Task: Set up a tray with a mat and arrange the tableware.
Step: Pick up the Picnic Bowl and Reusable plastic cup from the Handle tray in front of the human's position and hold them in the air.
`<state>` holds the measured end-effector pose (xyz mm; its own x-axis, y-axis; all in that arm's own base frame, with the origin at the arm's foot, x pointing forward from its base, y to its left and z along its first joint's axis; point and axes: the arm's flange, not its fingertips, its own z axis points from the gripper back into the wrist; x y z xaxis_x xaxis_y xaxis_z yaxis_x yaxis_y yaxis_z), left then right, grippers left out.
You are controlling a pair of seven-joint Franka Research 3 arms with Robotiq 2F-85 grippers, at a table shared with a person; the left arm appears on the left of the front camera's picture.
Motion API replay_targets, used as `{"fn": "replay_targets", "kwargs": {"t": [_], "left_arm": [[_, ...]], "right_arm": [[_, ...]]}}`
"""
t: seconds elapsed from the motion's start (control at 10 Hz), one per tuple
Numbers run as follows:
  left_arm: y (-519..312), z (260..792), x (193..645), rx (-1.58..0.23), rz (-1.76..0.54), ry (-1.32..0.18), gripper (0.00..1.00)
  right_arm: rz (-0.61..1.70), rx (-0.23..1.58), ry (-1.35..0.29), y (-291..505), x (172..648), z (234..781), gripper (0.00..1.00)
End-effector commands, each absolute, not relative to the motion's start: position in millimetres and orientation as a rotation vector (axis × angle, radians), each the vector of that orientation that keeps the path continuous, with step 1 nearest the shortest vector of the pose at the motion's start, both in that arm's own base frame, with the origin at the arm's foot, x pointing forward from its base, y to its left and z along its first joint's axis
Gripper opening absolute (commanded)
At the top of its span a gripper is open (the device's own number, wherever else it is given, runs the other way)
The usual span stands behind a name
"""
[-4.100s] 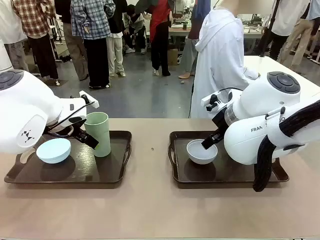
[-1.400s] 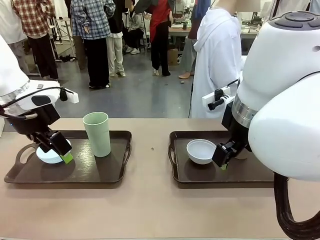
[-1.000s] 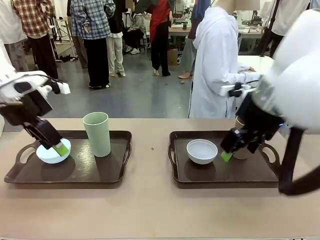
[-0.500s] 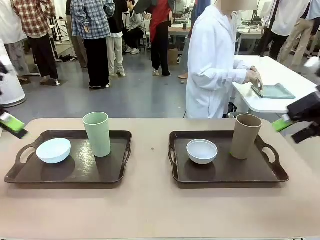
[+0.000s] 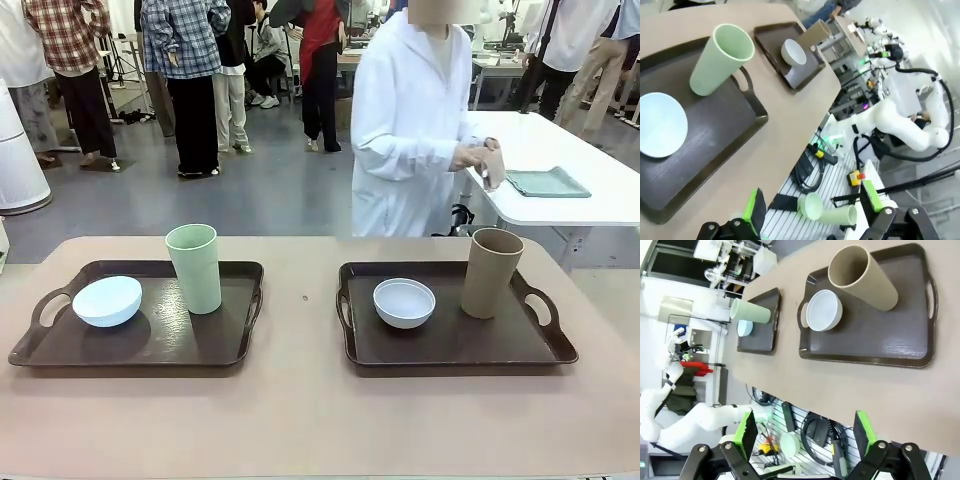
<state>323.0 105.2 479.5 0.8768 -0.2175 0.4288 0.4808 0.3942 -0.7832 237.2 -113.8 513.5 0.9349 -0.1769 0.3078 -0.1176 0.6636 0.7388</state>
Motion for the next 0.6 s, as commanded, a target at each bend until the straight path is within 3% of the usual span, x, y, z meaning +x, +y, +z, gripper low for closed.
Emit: {"fn": "replay_targets", "kwargs": {"t": [0.0,0.5], "left_arm": [[120.4,471.8,320.1,-1.138,-0.403,-0.324,1.0],[136.3,462.6,313.8,-1.152,-0.29,-0.342,1.0]], "right_arm": [[-0.03,0.915,-0.378,-112.3,228.1,486.0,1.0],[-0.054,0.992,-0.398,-136.6,221.1,466.5,1.0]]}}
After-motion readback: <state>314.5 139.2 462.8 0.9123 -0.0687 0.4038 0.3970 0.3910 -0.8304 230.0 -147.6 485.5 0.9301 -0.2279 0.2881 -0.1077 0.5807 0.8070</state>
